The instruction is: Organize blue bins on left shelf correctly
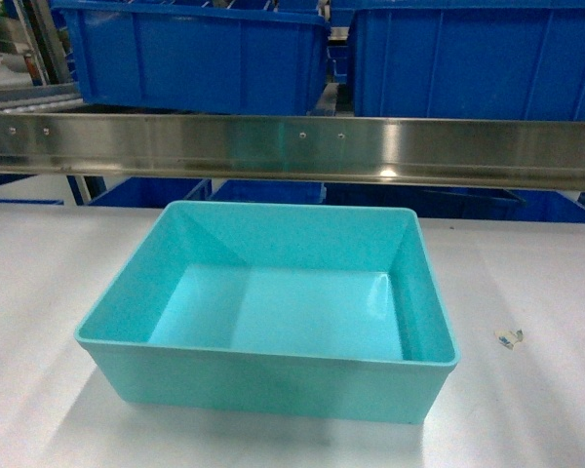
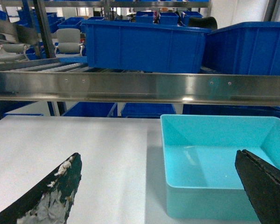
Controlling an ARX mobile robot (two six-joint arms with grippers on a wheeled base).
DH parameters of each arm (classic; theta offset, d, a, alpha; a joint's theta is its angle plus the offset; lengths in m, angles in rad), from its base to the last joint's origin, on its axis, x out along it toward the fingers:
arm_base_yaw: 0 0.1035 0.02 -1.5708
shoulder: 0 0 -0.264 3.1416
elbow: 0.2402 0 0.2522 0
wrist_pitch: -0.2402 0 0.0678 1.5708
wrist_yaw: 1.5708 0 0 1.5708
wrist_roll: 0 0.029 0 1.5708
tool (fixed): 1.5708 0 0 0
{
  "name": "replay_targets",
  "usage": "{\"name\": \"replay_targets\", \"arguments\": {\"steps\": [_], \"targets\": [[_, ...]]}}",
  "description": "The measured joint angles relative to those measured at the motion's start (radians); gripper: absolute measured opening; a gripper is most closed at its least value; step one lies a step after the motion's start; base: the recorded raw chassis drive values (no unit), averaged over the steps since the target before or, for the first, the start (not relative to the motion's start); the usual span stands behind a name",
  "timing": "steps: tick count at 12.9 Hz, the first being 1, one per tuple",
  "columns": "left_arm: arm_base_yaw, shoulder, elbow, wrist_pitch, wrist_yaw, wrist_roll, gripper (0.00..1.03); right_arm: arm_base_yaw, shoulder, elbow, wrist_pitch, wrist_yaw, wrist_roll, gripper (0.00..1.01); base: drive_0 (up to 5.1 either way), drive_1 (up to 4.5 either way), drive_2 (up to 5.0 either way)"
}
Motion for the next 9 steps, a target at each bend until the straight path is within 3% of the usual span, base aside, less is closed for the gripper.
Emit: {"name": "replay_targets", "arguments": {"steps": [9], "targets": [[0.000, 0.000, 0.000, 0.000, 0.000, 0.000, 0.98, 0.000, 0.000, 0.000, 0.000, 0.000, 0.000, 0.98, 0.0, 0.00, 0.0]]}}
